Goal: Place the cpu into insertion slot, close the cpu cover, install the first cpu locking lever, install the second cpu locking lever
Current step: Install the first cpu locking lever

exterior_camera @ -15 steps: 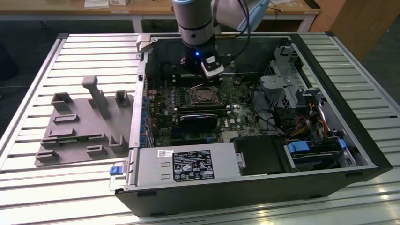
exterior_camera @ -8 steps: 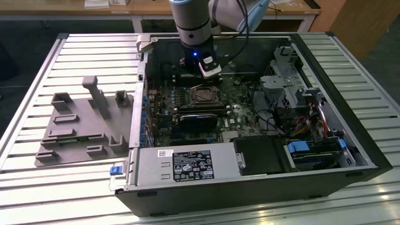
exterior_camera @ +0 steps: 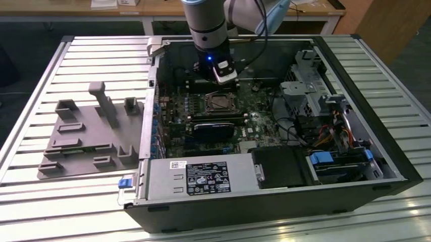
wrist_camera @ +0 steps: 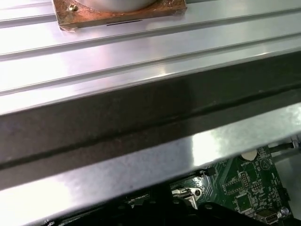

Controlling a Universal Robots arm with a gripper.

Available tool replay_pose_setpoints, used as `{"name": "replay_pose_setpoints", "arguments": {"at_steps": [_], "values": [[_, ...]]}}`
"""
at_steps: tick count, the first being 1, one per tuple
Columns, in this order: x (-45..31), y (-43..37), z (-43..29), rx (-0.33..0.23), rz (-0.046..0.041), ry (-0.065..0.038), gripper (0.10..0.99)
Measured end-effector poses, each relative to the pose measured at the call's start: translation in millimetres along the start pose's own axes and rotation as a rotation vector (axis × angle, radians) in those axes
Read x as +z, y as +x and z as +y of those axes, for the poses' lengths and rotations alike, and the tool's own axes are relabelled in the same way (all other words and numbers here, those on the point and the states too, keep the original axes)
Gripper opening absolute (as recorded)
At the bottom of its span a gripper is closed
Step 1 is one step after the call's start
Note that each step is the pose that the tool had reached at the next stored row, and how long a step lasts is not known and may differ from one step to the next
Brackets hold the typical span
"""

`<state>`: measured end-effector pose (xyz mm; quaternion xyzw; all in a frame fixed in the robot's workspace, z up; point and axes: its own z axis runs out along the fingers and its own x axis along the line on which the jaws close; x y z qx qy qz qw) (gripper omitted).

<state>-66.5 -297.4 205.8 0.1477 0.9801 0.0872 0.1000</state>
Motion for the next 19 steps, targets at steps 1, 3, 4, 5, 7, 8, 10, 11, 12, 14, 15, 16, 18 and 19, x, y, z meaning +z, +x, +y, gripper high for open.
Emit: {"name": "replay_pose_setpoints", "arguments": {"at_steps": [1,3,4,5,7,8,10,11,12,14,15,16,18,19], "values": [[0.2,0.1,0.1,0.005,-0.0015,0.001,0.102],[0.7,0.5,0.1,0.017,-0.0049,0.004,0.102],[0.9,0.6,0.1,0.024,-0.0068,0.006,0.102],[1.1,0.8,0.1,0.031,-0.0086,0.008,0.102],[1.7,1.2,0.2,0.046,-0.0124,0.010,0.102],[1.9,1.4,0.3,0.053,-0.0140,0.011,0.102],[2.4,2.2,1.1,0.062,-0.0162,0.013,0.102],[2.6,2.6,1.6,0.066,-0.0172,0.014,0.102],[2.8,2.8,2.0,0.069,-0.0180,0.014,0.102],[3.2,3.3,2.8,0.076,-0.0196,0.015,0.102],[3.4,3.4,3.1,0.080,-0.0204,0.016,0.102],[3.6,3.4,3.1,0.083,-0.0213,0.017,0.102],[4.1,3.5,3.0,0.092,-0.0233,0.019,0.102],[4.5,3.6,2.9,0.097,-0.0245,0.020,0.102]]}}
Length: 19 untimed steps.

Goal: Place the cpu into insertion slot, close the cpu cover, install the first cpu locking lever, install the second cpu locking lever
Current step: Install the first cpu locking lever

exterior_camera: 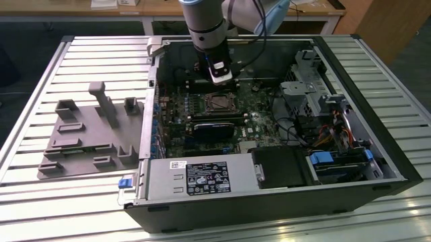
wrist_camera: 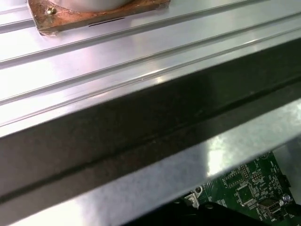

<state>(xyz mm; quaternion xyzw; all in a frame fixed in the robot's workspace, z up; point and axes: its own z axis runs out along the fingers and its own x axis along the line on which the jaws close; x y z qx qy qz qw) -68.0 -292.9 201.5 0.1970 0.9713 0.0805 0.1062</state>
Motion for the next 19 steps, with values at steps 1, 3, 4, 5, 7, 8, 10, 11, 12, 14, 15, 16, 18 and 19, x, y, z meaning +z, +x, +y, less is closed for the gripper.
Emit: {"name": "replay_pose_setpoints", "arguments": {"at_steps": [1,3,4,5,7,8,10,11,12,14,15,16,18,19], "values": [[0.4,0.1,-0.1,0.005,-0.0011,0.001,0.102],[1.2,0.2,-0.2,0.014,-0.0030,0.003,0.102],[1.6,0.3,-0.2,0.018,-0.0039,0.003,0.102],[2.0,0.4,-0.3,0.021,-0.0045,0.004,0.102],[2.7,0.6,-0.4,0.028,-0.0059,0.005,0.102],[3.1,0.6,-0.4,0.032,-0.0066,0.006,0.102],[3.7,0.8,-0.5,0.038,-0.0080,0.007,0.102],[4.1,0.8,-0.6,0.042,-0.0087,0.008,0.102],[4.5,0.9,-0.7,0.045,-0.0094,0.008,0.102],[5.2,1.0,-0.8,0.052,-0.0109,0.010,0.102],[5.6,1.1,-0.9,0.055,-0.0116,0.010,0.102],[5.9,1.2,-1.0,0.059,-0.0124,0.011,0.102],[6.5,1.3,-1.1,0.065,-0.0138,0.013,0.102],[6.8,1.3,-1.2,0.069,-0.0146,0.013,0.102]]}}
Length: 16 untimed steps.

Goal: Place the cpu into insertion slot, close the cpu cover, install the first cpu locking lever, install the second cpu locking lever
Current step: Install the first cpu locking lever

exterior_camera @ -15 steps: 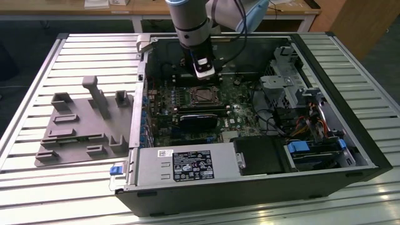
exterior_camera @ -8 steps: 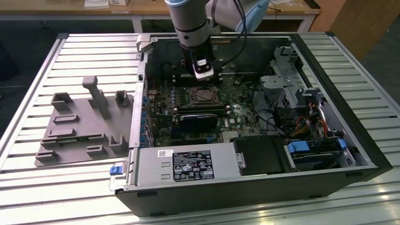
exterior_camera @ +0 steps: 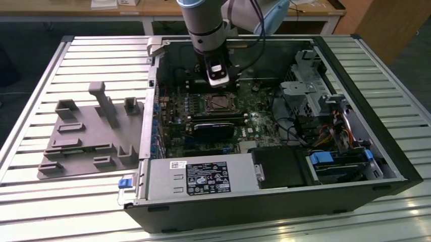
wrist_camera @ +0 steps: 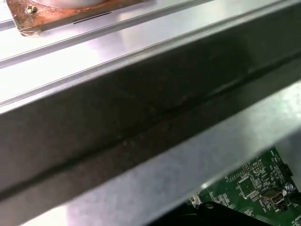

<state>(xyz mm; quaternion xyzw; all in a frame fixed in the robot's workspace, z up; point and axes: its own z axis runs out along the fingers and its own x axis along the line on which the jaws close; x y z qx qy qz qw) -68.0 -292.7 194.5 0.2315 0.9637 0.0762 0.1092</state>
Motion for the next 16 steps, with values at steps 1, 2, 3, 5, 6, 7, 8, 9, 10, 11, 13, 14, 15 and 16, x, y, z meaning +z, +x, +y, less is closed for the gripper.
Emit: {"name": "replay_pose_setpoints", "arguments": {"at_steps": [1,2,3,5,6,7,8,9,10,11,13,14,15,16], "values": [[0.3,0.1,-0.1,0.003,-0.0007,0.001,0.102],[0.7,0.1,-0.2,0.007,-0.0014,0.001,0.102],[1.0,0.2,-0.3,0.010,-0.0020,0.002,0.102],[1.9,0.3,-0.4,0.015,-0.0031,0.003,0.102],[2.0,0.4,-0.4,0.016,-0.0032,0.003,0.102],[2.1,0.4,-0.4,0.016,-0.0033,0.003,0.102],[2.1,0.4,-0.5,0.017,-0.0034,0.003,0.102],[2.1,0.4,-0.5,0.017,-0.0034,0.003,0.102],[2.2,0.4,-0.5,0.017,-0.0034,0.003,0.102],[2.2,0.4,-0.5,0.017,-0.0032,0.002,0.102],[2.3,0.4,-0.5,0.017,-0.0023,0.000,0.102],[2.3,0.4,-0.5,0.018,-0.0015,-0.001,0.102],[2.3,0.4,-0.5,0.018,-0.0006,-0.003,0.102],[2.3,0.4,-0.5,0.019,0.0002,-0.004,0.102]]}}
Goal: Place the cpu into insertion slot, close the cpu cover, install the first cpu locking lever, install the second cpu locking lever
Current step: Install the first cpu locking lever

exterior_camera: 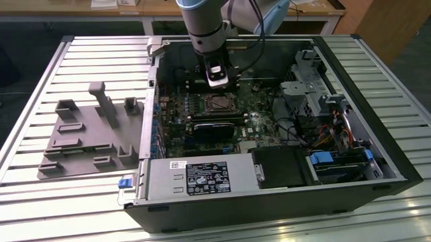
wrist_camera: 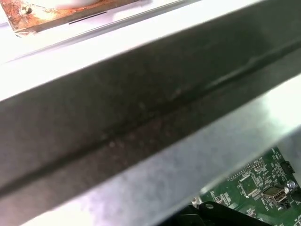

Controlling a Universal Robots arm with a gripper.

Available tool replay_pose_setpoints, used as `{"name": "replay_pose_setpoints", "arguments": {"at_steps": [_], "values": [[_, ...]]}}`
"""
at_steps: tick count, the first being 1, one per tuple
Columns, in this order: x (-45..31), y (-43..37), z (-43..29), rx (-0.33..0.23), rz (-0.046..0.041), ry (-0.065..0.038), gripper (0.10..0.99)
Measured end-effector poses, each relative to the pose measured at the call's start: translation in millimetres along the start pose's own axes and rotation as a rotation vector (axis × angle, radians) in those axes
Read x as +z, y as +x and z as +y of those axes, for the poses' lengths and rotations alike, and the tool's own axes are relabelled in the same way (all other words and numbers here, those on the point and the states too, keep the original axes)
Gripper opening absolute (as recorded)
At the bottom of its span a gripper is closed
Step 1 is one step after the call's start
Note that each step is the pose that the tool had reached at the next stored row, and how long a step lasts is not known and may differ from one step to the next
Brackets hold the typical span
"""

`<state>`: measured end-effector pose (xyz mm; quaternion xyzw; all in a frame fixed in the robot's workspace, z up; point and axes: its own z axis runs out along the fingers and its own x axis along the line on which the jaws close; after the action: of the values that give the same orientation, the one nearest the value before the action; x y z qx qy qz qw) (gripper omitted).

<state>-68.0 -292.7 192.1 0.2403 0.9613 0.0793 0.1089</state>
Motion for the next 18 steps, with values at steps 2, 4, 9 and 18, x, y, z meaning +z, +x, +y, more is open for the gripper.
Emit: {"name": "replay_pose_setpoints", "arguments": {"at_steps": [2,4,9,18], "values": [[0.0,0.0,-0.1,0.001,0.0020,-0.004,0.102],[0.0,0.0,0.0,0.003,0.0048,-0.009,0.102],[-0.1,-0.1,0.0,0.003,0.0052,-0.010,0.102],[-0.8,-2.1,-2.4,0.003,0.0054,-0.010,0.102]]}}
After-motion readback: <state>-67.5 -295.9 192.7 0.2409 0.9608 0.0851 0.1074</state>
